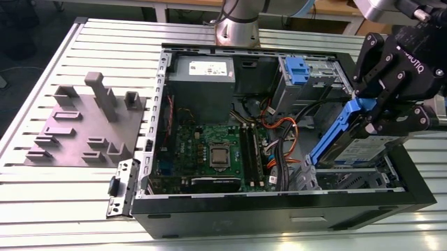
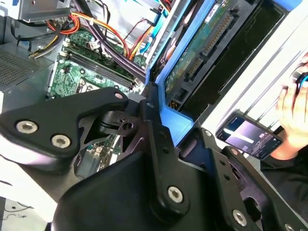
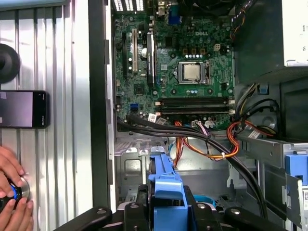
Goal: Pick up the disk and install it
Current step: 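Insert the disk into the insertion slot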
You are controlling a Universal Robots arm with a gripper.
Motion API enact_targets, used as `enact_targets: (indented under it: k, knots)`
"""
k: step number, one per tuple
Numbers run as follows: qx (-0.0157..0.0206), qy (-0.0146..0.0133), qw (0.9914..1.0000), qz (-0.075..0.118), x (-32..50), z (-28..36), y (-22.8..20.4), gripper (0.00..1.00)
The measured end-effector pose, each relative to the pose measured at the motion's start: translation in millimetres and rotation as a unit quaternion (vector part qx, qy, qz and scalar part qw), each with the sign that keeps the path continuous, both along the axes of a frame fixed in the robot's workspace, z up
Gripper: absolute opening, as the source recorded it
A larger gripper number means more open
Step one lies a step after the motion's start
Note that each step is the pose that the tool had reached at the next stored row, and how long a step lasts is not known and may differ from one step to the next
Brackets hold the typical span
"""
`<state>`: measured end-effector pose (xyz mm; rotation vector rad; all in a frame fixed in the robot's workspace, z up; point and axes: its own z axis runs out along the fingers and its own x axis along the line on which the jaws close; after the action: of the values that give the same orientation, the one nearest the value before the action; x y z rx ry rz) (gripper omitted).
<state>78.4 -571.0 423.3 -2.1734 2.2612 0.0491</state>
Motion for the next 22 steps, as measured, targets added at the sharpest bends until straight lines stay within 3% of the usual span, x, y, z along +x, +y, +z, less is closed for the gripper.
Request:
enact_targets:
  k: [8,15,22]
  knots:
    - [-0.0004,0.0003,0.99992,-0.013,0.0,-2.2,0.0,0.36]
    - [-0.0002,0.0003,0.99991,-0.013,0.0,-7.5,0.0,0.36]
    - [-0.0004,0.0003,0.99991,-0.013,0.0,-7.5,0.0,0.38]
